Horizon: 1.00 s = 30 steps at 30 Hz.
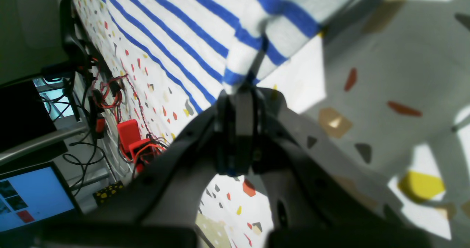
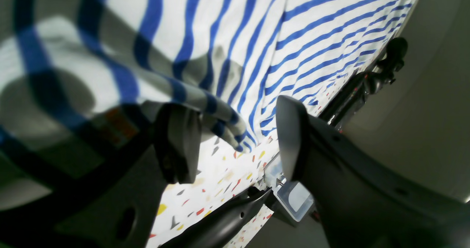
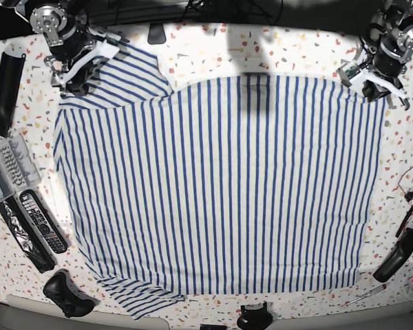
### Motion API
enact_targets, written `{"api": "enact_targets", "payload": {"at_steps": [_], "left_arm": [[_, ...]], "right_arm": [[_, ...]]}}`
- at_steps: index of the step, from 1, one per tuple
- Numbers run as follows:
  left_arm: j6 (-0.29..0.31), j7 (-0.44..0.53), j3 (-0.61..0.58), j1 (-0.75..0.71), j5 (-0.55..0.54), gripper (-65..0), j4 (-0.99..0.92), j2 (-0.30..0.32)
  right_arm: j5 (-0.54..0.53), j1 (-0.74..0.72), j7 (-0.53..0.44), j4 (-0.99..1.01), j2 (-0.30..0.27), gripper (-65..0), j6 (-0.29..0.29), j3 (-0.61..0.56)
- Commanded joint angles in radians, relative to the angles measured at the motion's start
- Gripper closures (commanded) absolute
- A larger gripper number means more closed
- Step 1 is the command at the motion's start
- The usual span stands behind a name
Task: Layout the t-shirt on the table in an organized manner, then fold the t-shirt properly
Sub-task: 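Grasp the shirt's shoulder corners with the left and right grippers, then pull both held corners away from the hem to straighten the shirt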
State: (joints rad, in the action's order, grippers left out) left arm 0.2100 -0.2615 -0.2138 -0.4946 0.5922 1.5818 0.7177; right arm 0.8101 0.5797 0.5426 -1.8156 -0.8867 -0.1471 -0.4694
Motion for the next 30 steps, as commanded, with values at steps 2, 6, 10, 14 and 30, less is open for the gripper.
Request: {"api": "enact_targets", "payload": {"at_steps": [2, 6, 10, 14, 30], "left_arm": [[0.045, -0.003, -0.004, -0.01, -0.016, 0.0, 0.0, 0.006], [0.045, -0.003, -0.004, -0.01, -0.016, 0.0, 0.0, 0.006], [0.045, -0.003, -0.004, -0.01, -0.016, 0.0, 0.0, 0.005], [0.045, -0.003, -0.004, -0.01, -0.016, 0.0, 0.0, 0.005], [0.045, -0.003, -0.004, -0.01, -0.017, 0.0, 0.0, 0.005]], "right_arm": [[-0.004, -0.007, -0.007, -0.002, -0.014, -31.8, -0.015, 0.005], [-0.023, -0.019, -0.023, -0.002, -0.01, -28.2, -0.052, 0.005], [-0.056, -0.057, -0.023, -0.001, 0.014, -27.4, -0.06, 0.005], [-0.064, -0.087, -0.031, -0.001, 0.031, -27.1, -0.125, 0.004], [-0.066, -0.084, -0.032, 0.055, 0.031, 0.0, -0.238, 0.005]]}}
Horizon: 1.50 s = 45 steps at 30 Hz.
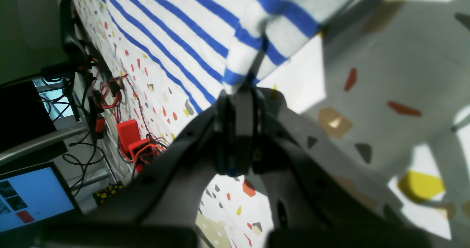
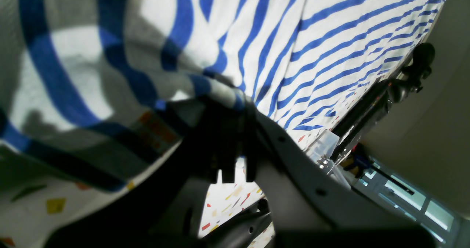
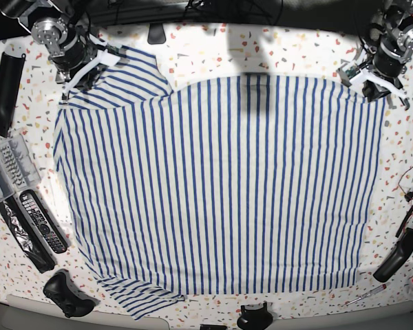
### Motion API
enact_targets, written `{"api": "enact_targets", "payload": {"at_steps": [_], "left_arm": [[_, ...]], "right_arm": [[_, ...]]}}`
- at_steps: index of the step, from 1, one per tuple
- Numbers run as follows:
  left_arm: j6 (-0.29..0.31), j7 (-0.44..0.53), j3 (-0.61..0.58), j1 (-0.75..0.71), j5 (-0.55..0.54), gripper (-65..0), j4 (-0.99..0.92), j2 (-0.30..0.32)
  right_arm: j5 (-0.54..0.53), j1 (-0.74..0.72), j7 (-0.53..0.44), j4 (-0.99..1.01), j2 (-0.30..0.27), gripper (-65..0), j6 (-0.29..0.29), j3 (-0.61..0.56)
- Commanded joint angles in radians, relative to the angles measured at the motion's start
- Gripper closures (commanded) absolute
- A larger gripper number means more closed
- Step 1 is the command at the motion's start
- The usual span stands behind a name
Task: Layout the t-shirt on the table in an organized manner, then fold the t-shirt properly
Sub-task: 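Pull both held corners away from the hem to straighten the shirt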
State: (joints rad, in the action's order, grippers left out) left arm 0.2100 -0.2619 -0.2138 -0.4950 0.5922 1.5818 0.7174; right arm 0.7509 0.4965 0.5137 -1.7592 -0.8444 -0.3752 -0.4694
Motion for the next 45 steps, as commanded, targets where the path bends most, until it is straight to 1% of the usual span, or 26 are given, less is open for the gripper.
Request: {"api": "enact_targets", "payload": {"at_steps": [1, 3, 5, 7, 9, 11, 14, 16, 19, 23, 24, 27, 33, 38, 40, 41, 42, 45], "left_arm": [[0.045, -0.003, -0.004, -0.01, -0.018, 0.0, 0.0, 0.005], [0.044, -0.003, -0.004, -0.016, -0.028, 0.0, 0.0, 0.005], [0.045, -0.002, -0.004, -0.023, -0.045, 0.0, 0.002, 0.006], [0.044, 0.002, -0.004, -0.035, -0.044, 0.0, 0.003, 0.006], [0.037, 0.002, -0.004, -0.041, -0.044, 0.0, 0.004, 0.006], [-0.014, 0.002, -0.004, -0.053, -0.051, 0.0, 0.004, 0.006], [-0.082, 0.001, -0.004, -0.068, -0.071, 0.0, 0.004, 0.007], [-0.105, 0.0, -0.004, -0.076, -0.106, 0.0, 0.005, 0.007], [-0.137, -0.016, -0.004, -0.093, -0.13, 0.0, 0.018, 0.006], [-0.21, -0.084, -0.003, -0.15, -0.13, 0.0, 0.09, 0.007], [-0.222, -0.091, -0.003, -0.168, -0.13, 0.0, 0.114, 0.009], [-0.225, -0.095, -0.003, -0.221, -0.125, 0.0, 0.19, 0.018], [-0.225, -0.176, -0.002, -0.271, -0.122, 0.0, 0.304, 0.018], [-0.225, -0.183, -0.002, -0.322, -0.118, 0.0, 0.371, 0.018], [-0.23, -0.188, -0.002, -0.338, -0.084, 0.0, 0.393, 0.017], [-0.247, -0.195, -0.002, -0.343, -0.068, 0.0, 0.401, 0.018], [-0.277, -0.206, -0.002, -0.348, -0.052, 0.0, 0.407, 0.018], [-0.36, -0.225, -0.002, -0.346, 0.011, 0.0, 0.412, 0.018]], "right_arm": [[-0.003, 0.002, 0.0, -0.002, -0.011, 0.0, 0.024, 0.005], [0.004, 0.006, 0.01, -0.002, -0.012, 0.0, 0.096, 0.005], [0.004, 0.012, 0.018, -0.002, -0.015, 0.0, 0.153, 0.005], [0.005, 0.021, 0.018, -0.008, -0.024, 0.0, 0.188, 0.005], [0.004, 0.029, 0.021, -0.021, -0.04, 0.0, 0.203, 0.005], [0.004, 0.043, 0.044, -0.043, -0.064, 0.0, 0.238, 0.005], [0.004, 0.073, 0.092, -0.088, -0.113, 0.0, 0.319, 0.005], [0.004, 0.095, 0.106, -0.117, -0.144, 0.0, 0.348, 0.005], [0.004, 0.131, 0.108, -0.15, -0.169, 0.0, 0.378, 0.005], [0.004, 0.177, 0.108, -0.179, -0.167, 0.0, 0.414, 0.005], [0.005, 0.19, 0.108, -0.185, -0.167, 0.0, 0.414, 0.005], [0.008, 0.226, 0.114, -0.193, -0.167, 0.0, 0.414, 0.006], [0.035, 0.322, 0.145, -0.193, -0.167, 0.0, 0.414, 0.028], [0.035, 0.446, 0.149, -0.194, -0.166, 0.0, 0.415, 0.121], [0.04, 0.495, 0.149, -0.194, -0.161, 0.0, 0.417, 0.174], [0.047, 0.518, 0.149, -0.194, -0.158, 0.0, 0.424, 0.2], [0.062, 0.539, 0.149, -0.195, -0.155, 0.0, 0.441, 0.225], [0.076, 0.581, 0.145, -0.213, -0.147, 0.0, 0.515, 0.297]]}}
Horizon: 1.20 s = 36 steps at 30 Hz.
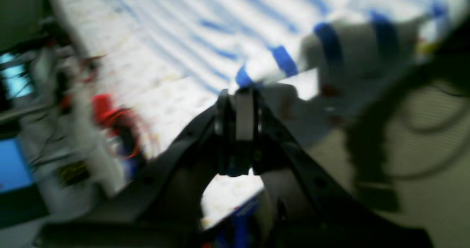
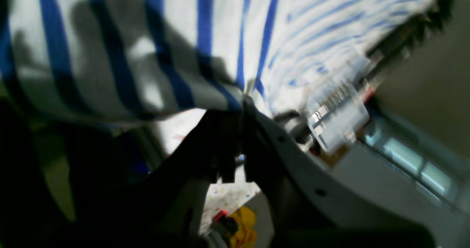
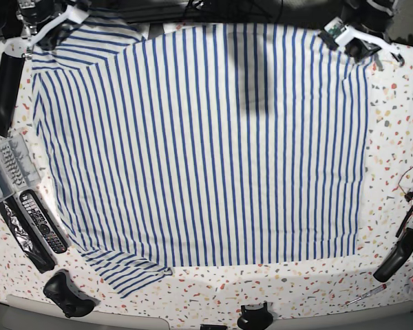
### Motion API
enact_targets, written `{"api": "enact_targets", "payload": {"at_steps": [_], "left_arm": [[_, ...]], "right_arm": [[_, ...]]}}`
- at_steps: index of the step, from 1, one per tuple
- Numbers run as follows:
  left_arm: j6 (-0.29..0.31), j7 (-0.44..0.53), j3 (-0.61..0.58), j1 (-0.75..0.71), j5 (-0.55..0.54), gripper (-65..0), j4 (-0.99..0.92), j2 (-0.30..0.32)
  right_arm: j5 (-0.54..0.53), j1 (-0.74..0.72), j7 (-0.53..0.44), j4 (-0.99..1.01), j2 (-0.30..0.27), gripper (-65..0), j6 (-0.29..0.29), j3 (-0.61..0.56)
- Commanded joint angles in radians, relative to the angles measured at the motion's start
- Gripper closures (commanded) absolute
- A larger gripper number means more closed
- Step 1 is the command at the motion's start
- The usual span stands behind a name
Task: Layout the t-shirt on the table in an organized manner, then fold the t-shirt properly
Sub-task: 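Pull both held corners away from the hem to straighten the shirt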
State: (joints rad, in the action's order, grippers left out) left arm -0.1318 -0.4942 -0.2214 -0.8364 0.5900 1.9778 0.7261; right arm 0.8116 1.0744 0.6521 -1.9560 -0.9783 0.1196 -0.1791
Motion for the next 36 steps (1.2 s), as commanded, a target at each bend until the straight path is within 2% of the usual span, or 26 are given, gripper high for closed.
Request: {"api": "enact_targets", "payload": {"at_steps": [1, 3, 5, 10, 14, 17, 19, 26, 29, 36], "left_arm": [[-0.039, 0.01, 0.007, -0.005, 0.031, 0.0, 0.016, 0.009], [-0.072, 0.015, 0.008, 0.006, 0.038, 0.0, 0.016, 0.008], [-0.085, 0.014, 0.012, 0.03, 0.029, 0.0, 0.016, 0.008], [-0.104, 0.012, 0.012, 0.133, -0.084, 0.0, 0.015, 0.008], [-0.104, 0.012, 0.012, 0.22, -0.147, 0.0, 0.011, 0.004], [-0.103, 0.012, 0.012, 0.274, -0.185, 0.0, 0.011, 0.003], [-0.101, 0.018, 0.012, 0.296, -0.215, 0.0, 0.011, 0.002], [-0.1, 0.081, 0.012, 0.359, -0.234, 0.0, -0.085, -0.05], [-0.1, 0.101, 0.012, 0.401, -0.236, 0.0, -0.154, -0.08], [-0.101, 0.098, 0.012, 0.486, -0.256, 0.0, -0.224, -0.111]], "right_arm": [[0.014, 0.006, 0.003, -0.027, -0.013, 0.0, 0.04, 0.026], [-0.014, 0.003, -0.004, -0.052, -0.013, 0.0, 0.062, 0.068], [-0.089, -0.009, -0.036, -0.071, -0.013, 0.0, 0.061, 0.111], [-0.254, -0.113, -0.054, -0.069, -0.004, 0.0, 0.041, 0.142], [-0.329, -0.231, -0.083, -0.057, 0.052, 0.0, 0.027, 0.142], [-0.376, -0.31, -0.119, -0.037, 0.095, 0.0, -0.029, 0.141], [-0.402, -0.355, -0.137, -0.026, 0.12, 0.0, -0.046, 0.138], [-0.408, -0.464, -0.136, -0.024, 0.182, 0.0, -0.05, 0.138], [-0.409, -0.485, -0.14, -0.024, 0.202, 0.0, -0.076, 0.138], [-0.43, -0.537, -0.145, 0.037, 0.244, 0.0, -0.084, 0.138]]}}
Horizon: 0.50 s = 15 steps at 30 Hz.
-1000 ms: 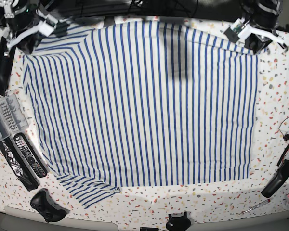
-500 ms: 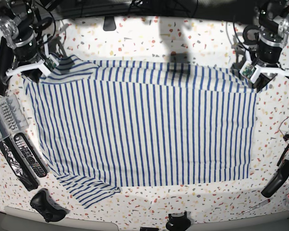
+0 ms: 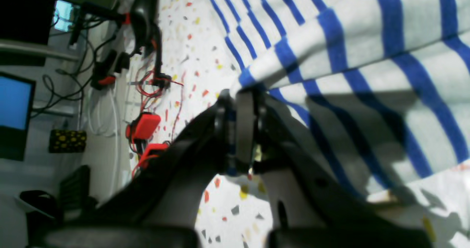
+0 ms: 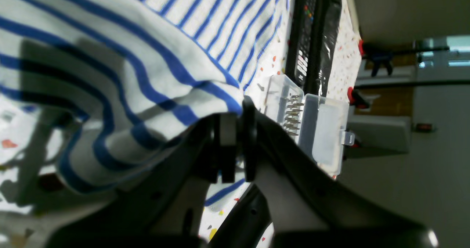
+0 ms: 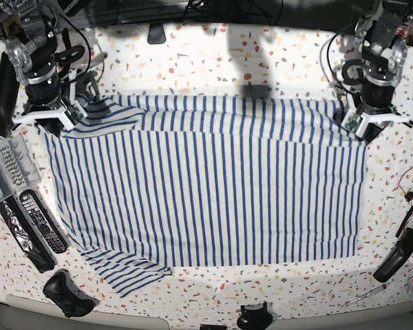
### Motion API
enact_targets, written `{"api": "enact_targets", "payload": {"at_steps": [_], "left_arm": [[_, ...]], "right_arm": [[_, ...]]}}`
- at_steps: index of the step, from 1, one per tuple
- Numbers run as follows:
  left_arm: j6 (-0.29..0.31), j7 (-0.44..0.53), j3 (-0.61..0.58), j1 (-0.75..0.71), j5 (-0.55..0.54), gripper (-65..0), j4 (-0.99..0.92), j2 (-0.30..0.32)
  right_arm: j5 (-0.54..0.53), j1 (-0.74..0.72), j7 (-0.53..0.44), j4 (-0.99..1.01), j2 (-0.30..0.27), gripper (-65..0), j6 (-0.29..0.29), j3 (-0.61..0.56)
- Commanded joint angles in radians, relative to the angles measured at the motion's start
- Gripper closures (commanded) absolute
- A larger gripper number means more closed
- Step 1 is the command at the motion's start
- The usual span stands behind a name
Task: Layout the t-shirt on the table in an organized manner, then fold the t-shirt properly
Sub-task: 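Pull both held corners away from the hem to straighten the shirt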
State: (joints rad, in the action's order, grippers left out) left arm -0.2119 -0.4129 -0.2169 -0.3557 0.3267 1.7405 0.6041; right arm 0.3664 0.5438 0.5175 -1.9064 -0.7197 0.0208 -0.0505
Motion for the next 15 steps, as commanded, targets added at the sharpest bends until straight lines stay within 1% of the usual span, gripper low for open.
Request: {"api": "enact_targets", "payload": {"at_steps": [1, 12, 15], "left_arm": [[-0.021, 0.016, 0.007, 0.009, 0.006, 0.0, 0.013, 0.011], [-0.02, 0.026, 0.007, 0.012, 0.008, 0.0, 0.013, 0.011], [-0.02, 0.045, 0.007, 0.013, 0.007, 0.0, 0.013, 0.011]], "right_arm": [[0.015, -0.018, -0.01, 0.005, -0.009, 0.0, 0.015, 0.009], [0.014, -0.127, -0.032, 0.167, -0.001, 0.0, 0.015, 0.009], [0.014, -0.178, -0.032, 0.209, 0.017, 0.0, 0.015, 0.009]]}}
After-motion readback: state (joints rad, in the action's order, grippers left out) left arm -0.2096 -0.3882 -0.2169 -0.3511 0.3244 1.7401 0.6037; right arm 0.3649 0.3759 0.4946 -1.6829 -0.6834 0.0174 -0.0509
